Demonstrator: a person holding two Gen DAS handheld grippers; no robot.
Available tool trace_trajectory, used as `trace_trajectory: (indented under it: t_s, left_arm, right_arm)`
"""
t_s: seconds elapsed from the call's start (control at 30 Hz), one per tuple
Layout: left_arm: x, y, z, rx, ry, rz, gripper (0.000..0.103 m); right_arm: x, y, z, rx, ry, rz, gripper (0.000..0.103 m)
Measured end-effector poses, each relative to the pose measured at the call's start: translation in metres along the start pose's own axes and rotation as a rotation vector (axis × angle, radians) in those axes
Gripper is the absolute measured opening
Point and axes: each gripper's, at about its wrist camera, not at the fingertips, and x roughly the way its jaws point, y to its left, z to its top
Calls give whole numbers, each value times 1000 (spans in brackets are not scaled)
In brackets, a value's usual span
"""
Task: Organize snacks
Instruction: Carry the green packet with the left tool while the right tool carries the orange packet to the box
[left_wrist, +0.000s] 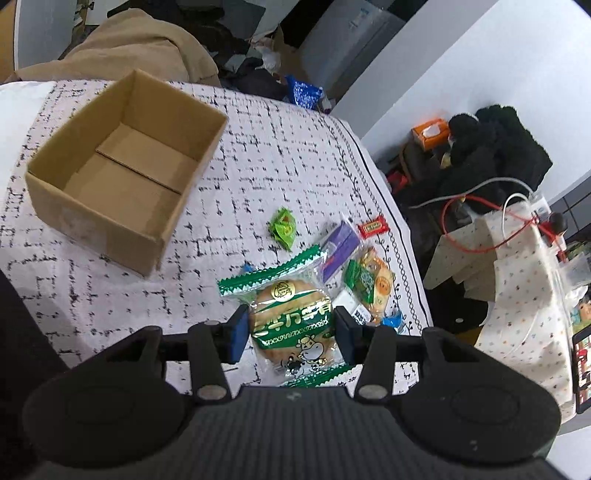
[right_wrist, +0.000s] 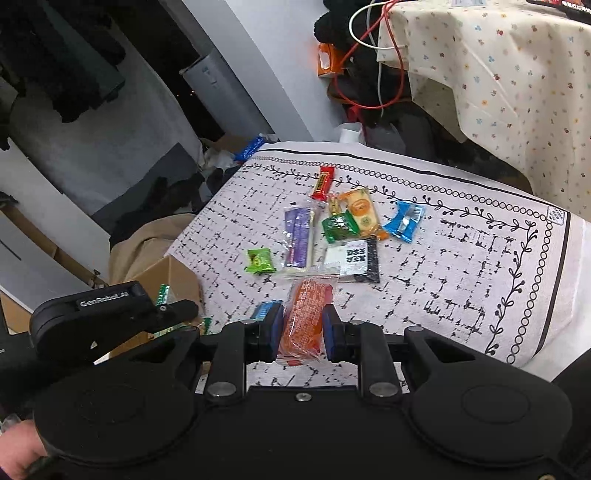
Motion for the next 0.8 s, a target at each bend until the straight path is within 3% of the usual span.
trace_trajectory:
  t_s: [0.43,0.8]
  left_arm:
    - [-39,26,17,-6,-60,-18,47]
    - [-64,57,37,6,-102,8,47]
  right_arm:
    - [-10,32,-4,-22,-34,26,23]
    - [6,80,-8,-59,-22,134,23]
